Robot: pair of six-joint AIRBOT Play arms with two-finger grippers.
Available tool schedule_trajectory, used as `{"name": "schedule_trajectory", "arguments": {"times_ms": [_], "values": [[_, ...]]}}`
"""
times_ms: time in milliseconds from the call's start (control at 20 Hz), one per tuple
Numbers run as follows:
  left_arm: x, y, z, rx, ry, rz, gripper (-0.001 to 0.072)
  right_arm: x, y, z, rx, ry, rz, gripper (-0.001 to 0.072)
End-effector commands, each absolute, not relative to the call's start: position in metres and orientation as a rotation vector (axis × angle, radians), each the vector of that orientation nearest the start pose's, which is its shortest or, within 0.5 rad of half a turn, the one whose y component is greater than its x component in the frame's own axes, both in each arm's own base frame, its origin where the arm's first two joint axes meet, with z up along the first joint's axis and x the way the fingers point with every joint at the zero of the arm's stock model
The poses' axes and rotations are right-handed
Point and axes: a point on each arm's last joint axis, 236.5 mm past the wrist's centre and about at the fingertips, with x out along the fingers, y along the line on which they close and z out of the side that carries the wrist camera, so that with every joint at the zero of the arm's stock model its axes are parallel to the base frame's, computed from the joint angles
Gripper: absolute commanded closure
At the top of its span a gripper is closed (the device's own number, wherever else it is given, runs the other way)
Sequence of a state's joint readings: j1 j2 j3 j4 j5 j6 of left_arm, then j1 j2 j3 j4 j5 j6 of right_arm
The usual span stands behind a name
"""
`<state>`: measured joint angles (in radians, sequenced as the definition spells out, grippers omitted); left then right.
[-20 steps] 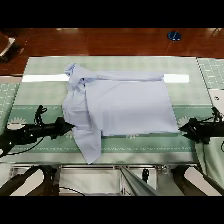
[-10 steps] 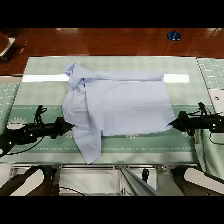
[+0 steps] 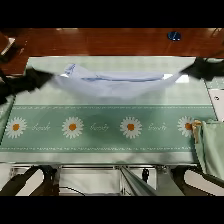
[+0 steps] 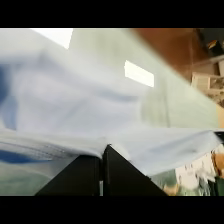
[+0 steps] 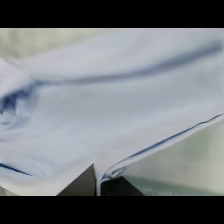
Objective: Fold the shirts.
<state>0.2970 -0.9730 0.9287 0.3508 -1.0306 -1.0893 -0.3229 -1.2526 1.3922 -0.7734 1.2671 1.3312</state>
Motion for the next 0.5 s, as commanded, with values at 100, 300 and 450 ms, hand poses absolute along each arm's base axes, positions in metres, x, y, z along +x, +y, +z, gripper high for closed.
{"name": "schedule_trajectory", "arguments": {"times_ms": [100,300,450], "values": [[0.367,-0.037,0.411,-0.378,0.189,-0.376,0.0686,0.376,0.036,0.419,0.254,0.346,0.336,0.0689],[0.284,-0.024,0.502,-0.127,-0.038,-0.199,0.0686,0.285,0.036,0.473,0.101,0.203,0.221,0.0689],[0.22,-0.007,0.518,0.016,-0.104,-0.002,0.0686,0.231,0.033,0.479,0.04,0.183,0.137,0.0689]]}}
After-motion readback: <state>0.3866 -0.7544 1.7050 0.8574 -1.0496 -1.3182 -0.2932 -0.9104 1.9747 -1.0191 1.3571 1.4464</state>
